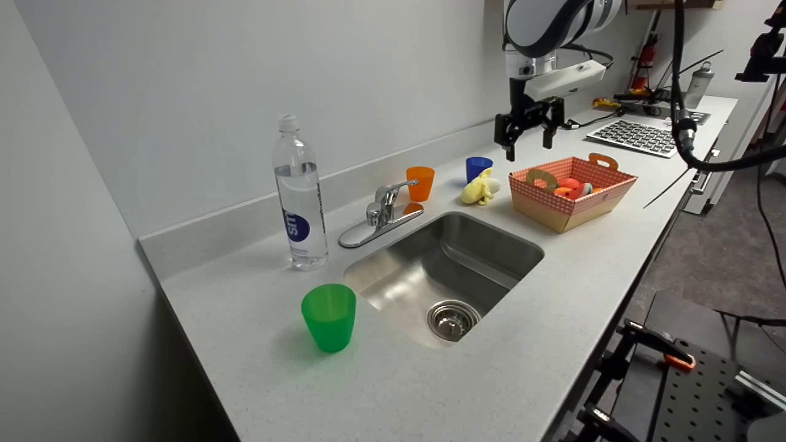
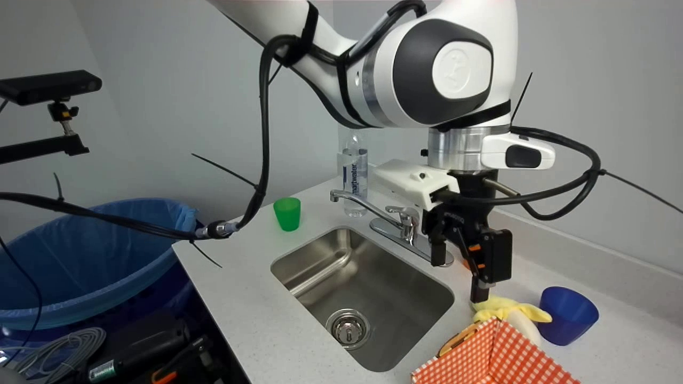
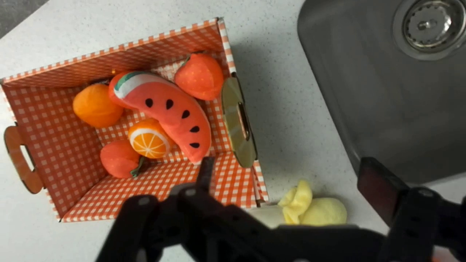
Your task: Move the basket to the right then place the banana in the basket
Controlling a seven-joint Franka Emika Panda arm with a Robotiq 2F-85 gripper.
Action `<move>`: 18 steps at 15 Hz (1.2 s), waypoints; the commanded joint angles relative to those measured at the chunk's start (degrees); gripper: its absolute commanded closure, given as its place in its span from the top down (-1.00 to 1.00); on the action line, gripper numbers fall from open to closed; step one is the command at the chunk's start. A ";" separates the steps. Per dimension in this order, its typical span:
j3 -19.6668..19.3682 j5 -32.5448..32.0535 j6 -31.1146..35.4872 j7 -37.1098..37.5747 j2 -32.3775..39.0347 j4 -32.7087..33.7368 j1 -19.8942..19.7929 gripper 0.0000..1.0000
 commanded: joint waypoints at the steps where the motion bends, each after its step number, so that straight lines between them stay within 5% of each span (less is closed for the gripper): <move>1: 0.10 3.98 -1.07 7.87 1.48 4.66 0.65 1.00; 10: -1.25 8.00 -4.62 30.84 9.57 15.64 1.11 1.00; 18: -3.07 9.27 -7.24 37.91 16.48 22.52 0.22 1.00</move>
